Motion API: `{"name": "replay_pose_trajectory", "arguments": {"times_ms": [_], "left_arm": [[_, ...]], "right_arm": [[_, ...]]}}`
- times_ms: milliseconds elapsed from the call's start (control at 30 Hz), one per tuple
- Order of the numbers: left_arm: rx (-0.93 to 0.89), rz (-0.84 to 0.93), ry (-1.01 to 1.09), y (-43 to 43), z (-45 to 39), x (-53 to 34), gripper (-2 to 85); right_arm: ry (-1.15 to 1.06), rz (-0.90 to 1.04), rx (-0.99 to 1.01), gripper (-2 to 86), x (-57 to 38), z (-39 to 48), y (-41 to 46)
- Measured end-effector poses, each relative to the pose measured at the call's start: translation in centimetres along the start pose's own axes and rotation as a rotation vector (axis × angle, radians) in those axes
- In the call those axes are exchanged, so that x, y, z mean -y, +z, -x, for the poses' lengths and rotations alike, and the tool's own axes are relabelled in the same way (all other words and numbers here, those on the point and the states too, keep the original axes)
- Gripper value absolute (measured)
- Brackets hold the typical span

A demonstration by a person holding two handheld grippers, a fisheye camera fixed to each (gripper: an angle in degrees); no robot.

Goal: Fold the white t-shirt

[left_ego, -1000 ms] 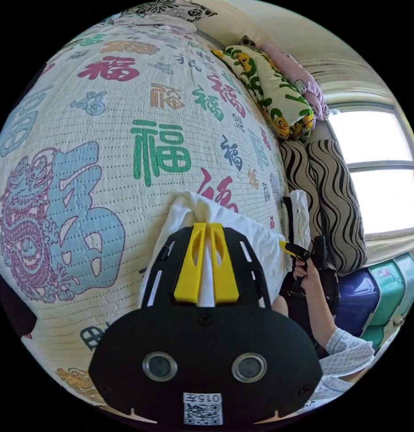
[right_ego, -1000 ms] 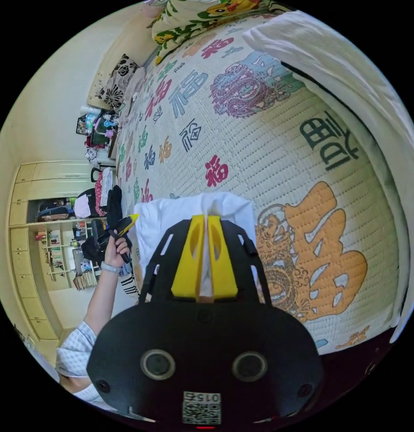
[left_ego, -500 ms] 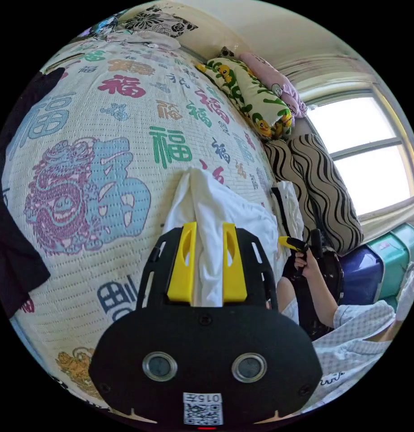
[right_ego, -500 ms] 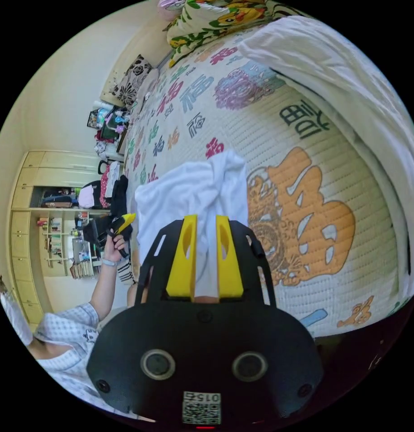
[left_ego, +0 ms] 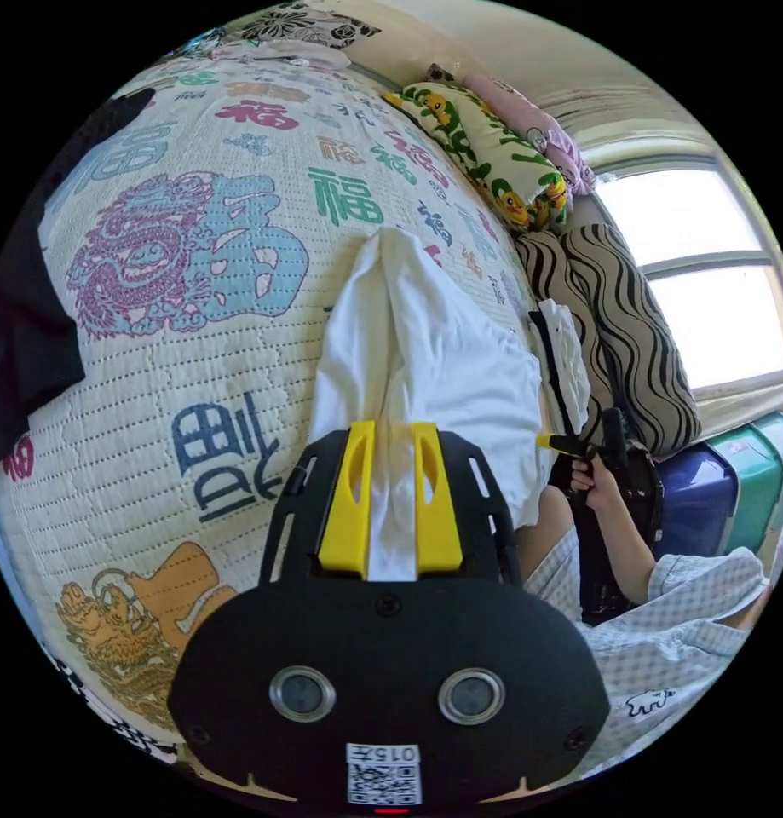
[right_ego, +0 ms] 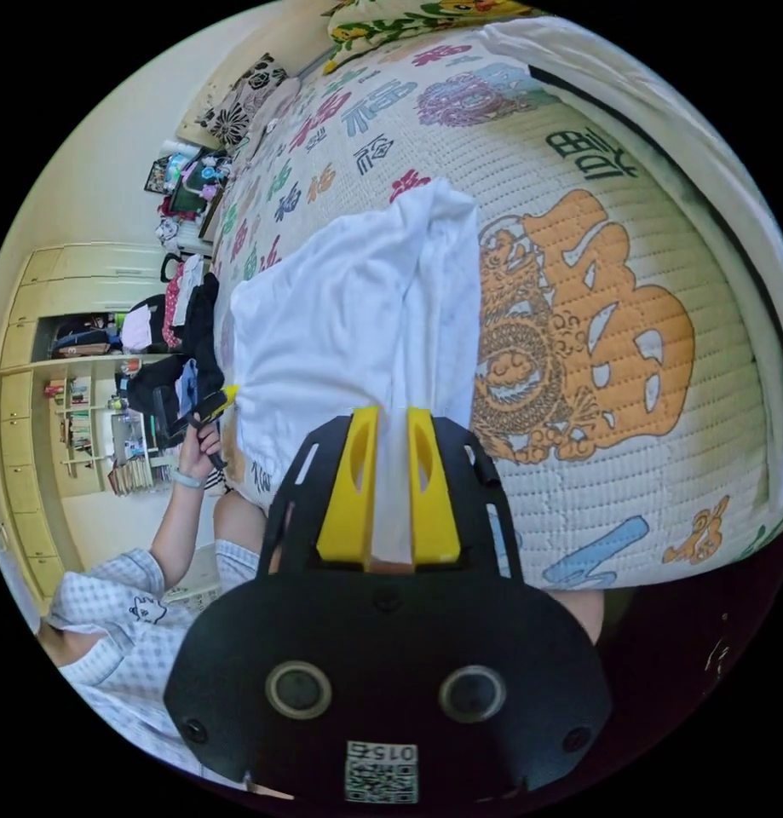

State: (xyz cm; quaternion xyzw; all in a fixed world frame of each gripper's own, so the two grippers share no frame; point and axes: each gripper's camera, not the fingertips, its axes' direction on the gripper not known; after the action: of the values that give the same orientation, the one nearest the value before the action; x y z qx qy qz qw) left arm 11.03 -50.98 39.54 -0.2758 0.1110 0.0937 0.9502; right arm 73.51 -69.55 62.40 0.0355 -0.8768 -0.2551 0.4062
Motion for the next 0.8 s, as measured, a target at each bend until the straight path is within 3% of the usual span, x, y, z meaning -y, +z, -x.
{"name": "replay_pose_trajectory", "arguments": {"times_ms": [100, 467, 567, 667, 800], "left_arm": [[-0.063, -0.010, -0.019, -0.7, 0.0, -1.9, 9.4], [0.029, 0.102, 0.099, -0.3, -3.4, -5.6, 11.2], [0.004, 0.105, 0.097, 0.3, -3.4, -6.1, 9.7], [0.005, 0.073, 0.059, 0.7, -2.8, -6.5, 7.2], [0.002, 0.106, 0.031, 1.3, -1.9, -7.1, 2.0]], "right_arm": [[-0.023, 0.061, 0.034, 10.3, -1.2, 0.3, 1.5], [-0.048, 0.009, -0.016, 8.4, -3.0, 1.8, 4.5], [-0.039, -0.041, 0.003, 7.2, -3.3, 1.4, 5.3], [-0.033, 0.044, 0.092, 7.1, -2.0, 1.0, 9.0], [-0.025, 0.100, 0.014, 0.9, -0.8, 1.3, 12.8]]}}
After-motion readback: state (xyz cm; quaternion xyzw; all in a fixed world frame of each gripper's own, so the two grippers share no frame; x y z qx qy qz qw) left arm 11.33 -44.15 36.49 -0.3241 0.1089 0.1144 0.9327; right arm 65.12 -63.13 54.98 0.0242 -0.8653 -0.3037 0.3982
